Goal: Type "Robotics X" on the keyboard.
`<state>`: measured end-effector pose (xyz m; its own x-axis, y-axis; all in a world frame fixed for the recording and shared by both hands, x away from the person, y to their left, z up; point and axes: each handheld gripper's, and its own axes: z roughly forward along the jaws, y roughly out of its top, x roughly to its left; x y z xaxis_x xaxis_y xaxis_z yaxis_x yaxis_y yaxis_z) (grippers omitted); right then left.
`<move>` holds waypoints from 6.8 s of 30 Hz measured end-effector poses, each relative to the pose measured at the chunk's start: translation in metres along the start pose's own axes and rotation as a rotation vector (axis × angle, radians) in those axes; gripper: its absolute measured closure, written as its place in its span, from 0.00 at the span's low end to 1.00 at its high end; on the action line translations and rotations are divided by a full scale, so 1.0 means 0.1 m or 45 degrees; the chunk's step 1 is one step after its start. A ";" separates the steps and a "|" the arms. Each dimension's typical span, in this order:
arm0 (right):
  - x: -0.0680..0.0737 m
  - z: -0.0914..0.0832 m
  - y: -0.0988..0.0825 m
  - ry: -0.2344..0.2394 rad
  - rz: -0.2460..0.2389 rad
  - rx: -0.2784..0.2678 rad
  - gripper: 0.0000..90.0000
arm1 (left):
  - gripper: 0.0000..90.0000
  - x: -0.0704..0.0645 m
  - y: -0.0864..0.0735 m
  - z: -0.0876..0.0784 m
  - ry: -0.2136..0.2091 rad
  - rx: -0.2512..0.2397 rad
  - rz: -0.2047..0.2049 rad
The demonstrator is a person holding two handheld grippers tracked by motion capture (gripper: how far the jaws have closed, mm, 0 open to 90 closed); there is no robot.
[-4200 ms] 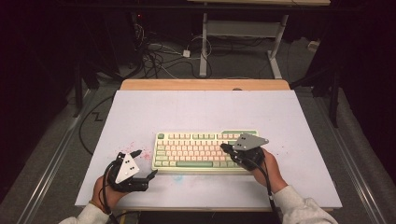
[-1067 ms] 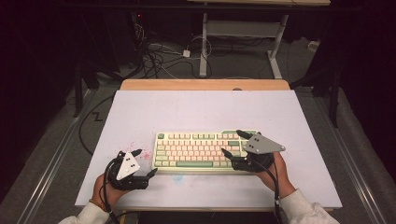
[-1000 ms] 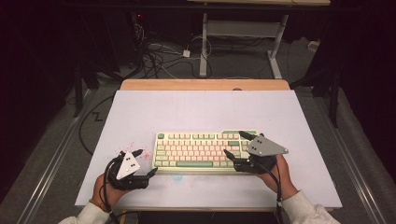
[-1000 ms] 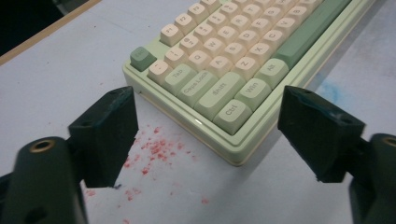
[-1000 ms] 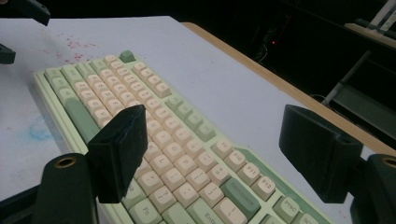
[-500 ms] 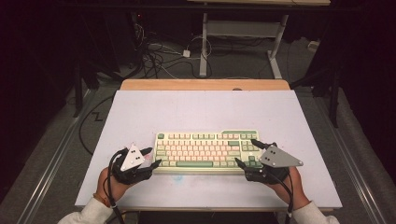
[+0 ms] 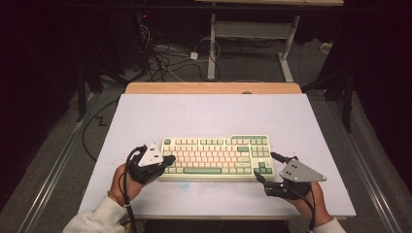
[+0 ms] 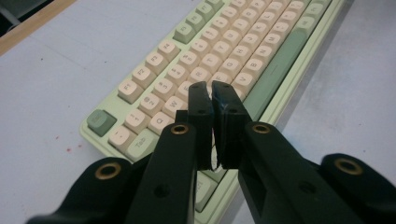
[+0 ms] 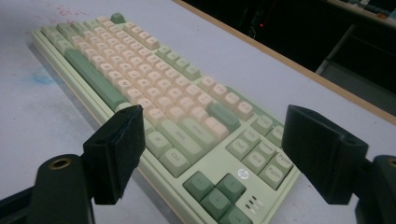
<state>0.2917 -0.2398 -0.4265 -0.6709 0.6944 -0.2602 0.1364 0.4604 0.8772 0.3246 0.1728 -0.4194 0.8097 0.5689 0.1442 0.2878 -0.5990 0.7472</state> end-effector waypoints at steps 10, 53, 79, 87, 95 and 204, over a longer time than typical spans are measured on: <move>-0.04 -0.04 -0.04 -0.056 0.023 -0.020 0.25 | 0.98 -0.07 0.16 0.16 -0.043 0.030 0.047; 0.02 -0.01 -0.04 -0.040 -0.004 -0.014 0.22 | 0.98 -0.21 0.50 0.75 -0.175 0.180 0.147; 0.01 -0.01 -0.05 -0.040 -0.012 -0.017 0.25 | 0.98 -0.22 0.48 0.90 -0.176 0.221 0.162; 0.01 -0.01 -0.04 -0.043 -0.010 -0.014 0.25 | 0.98 -0.23 0.48 0.89 -0.167 0.226 0.169; 0.01 -0.01 -0.04 -0.042 -0.011 -0.015 0.25 | 0.98 -0.23 0.49 0.88 -0.167 0.224 0.173; 0.11 0.81 0.46 0.256 -0.108 0.193 1.00 | 0.21 -0.13 -0.59 -0.02 0.184 -0.102 -0.016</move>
<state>0.3499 -0.1659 -0.4218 -0.8137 0.5330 -0.2317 0.1709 0.6005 0.7811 0.2963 0.2021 -0.4645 0.7225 0.6548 0.2219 0.2513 -0.5477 0.7980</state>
